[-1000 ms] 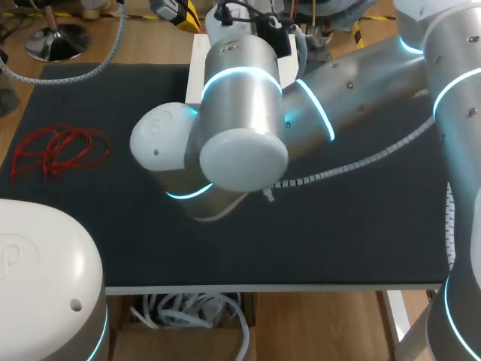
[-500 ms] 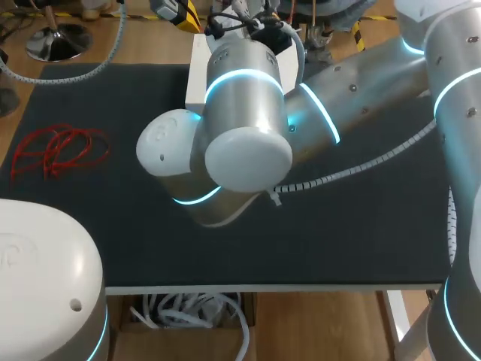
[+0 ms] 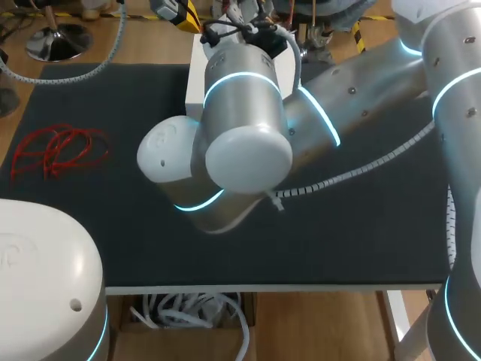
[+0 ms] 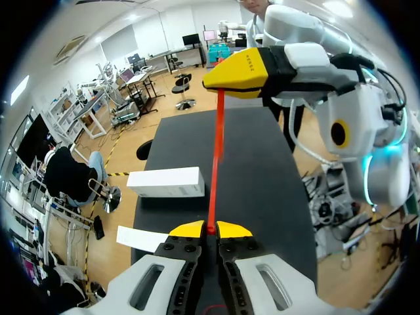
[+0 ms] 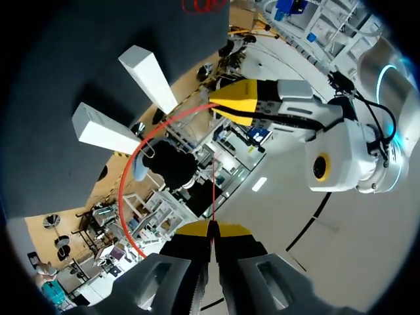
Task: Grab the tape and strap the tape.
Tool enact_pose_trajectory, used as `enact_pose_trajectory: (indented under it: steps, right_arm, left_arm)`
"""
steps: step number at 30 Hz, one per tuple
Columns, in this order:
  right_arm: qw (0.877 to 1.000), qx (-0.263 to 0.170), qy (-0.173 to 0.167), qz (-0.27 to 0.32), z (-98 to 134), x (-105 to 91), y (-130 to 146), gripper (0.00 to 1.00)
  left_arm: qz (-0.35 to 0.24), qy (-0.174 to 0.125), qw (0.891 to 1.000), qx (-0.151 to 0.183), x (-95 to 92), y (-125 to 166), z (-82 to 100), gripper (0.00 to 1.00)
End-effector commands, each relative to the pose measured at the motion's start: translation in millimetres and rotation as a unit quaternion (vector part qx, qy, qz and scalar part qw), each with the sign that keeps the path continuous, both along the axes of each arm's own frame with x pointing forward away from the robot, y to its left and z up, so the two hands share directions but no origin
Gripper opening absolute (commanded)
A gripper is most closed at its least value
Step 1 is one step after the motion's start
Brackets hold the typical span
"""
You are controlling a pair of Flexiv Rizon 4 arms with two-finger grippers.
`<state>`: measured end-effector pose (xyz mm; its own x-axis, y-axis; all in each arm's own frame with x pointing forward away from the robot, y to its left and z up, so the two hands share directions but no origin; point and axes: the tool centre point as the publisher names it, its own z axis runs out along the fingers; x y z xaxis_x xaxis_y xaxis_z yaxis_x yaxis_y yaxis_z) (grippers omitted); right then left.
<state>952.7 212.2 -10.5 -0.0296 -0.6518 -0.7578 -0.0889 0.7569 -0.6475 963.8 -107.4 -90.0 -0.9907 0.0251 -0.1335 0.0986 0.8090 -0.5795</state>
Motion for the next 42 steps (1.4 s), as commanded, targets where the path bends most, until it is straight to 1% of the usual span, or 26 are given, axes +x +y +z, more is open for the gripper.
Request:
enact_pose_trajectory:
  steps: [1, 9, 15, 25, 42]
  right_arm:
    - [1.000, -0.005, -0.001, -0.003, -5.0, 0.6, 11.4, 0.00]
    - [1.000, -0.014, -0.006, -0.002, -6.2, 7.1, 24.6, 0.00]
    - [1.000, -0.024, -0.001, -0.002, -14.5, 6.9, 27.6, 0.00]
    - [1.000, -0.024, 0.002, 0.002, -17.9, 7.2, 38.4, 0.00]
    - [1.000, -0.031, -0.001, 0.005, -19.8, 10.0, 42.2, 0.00]
  left_arm:
    - [0.000, 0.001, 1.000, 0.002, 1.1, -0.4, 0.5, 0.00]
    - [0.000, 0.001, 1.000, 0.002, 1.1, -0.4, 0.5, 0.00]
    - [0.000, 0.001, 1.000, 0.002, 1.1, -0.4, 0.5, 0.00]
    - [0.000, 0.001, 1.000, 0.002, 1.1, -0.4, 0.5, 0.00]
    - [0.000, 0.001, 1.000, 0.002, 1.1, -0.4, 0.5, 0.00]
